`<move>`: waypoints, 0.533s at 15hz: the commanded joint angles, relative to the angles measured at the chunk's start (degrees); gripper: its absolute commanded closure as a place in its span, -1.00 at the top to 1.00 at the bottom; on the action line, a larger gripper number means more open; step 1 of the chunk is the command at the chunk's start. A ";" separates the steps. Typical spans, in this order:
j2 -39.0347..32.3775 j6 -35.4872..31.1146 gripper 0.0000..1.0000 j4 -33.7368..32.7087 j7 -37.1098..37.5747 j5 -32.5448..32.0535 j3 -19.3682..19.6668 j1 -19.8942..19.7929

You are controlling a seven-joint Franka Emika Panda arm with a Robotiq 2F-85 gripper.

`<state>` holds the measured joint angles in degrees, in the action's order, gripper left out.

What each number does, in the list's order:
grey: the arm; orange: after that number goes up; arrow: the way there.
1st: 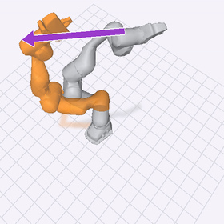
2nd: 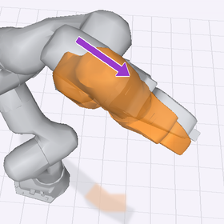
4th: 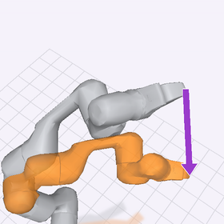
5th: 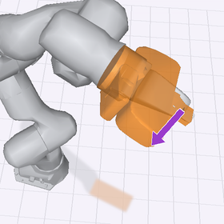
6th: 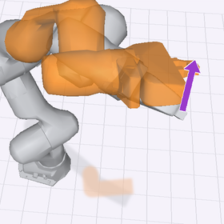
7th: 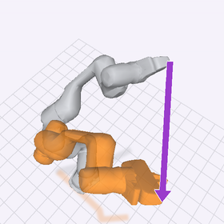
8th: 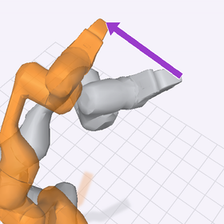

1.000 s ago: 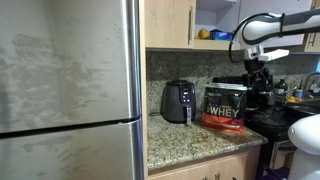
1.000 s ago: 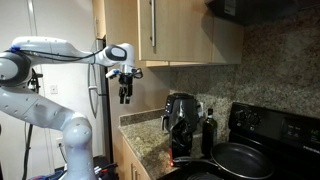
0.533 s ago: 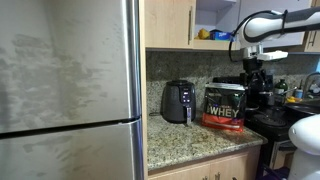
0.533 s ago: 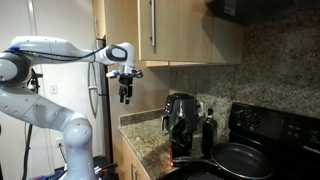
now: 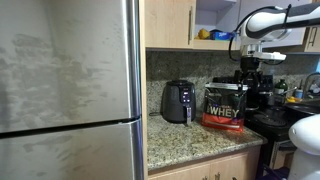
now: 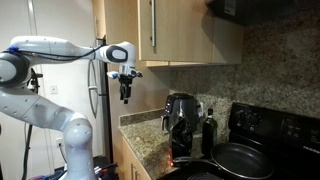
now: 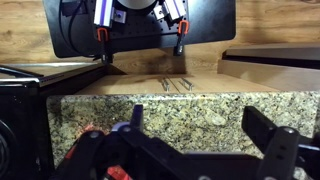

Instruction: Pull the food basket out of the air fryer

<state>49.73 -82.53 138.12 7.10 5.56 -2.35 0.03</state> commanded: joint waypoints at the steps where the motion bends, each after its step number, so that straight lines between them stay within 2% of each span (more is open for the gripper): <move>1: -2.28 7.89 1.00 -2.72 -4.94 0.00 1.59 1.48; 3: -1.69 7.94 1.00 -2.13 -10.31 0.83 2.94 2.83; 4: -1.00 5.87 1.00 -1.37 -12.47 0.89 3.18 3.27; 8: 1.65 -9.37 1.00 1.93 -11.38 0.63 2.13 1.97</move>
<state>49.68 -82.98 137.56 -4.27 5.67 -0.02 2.44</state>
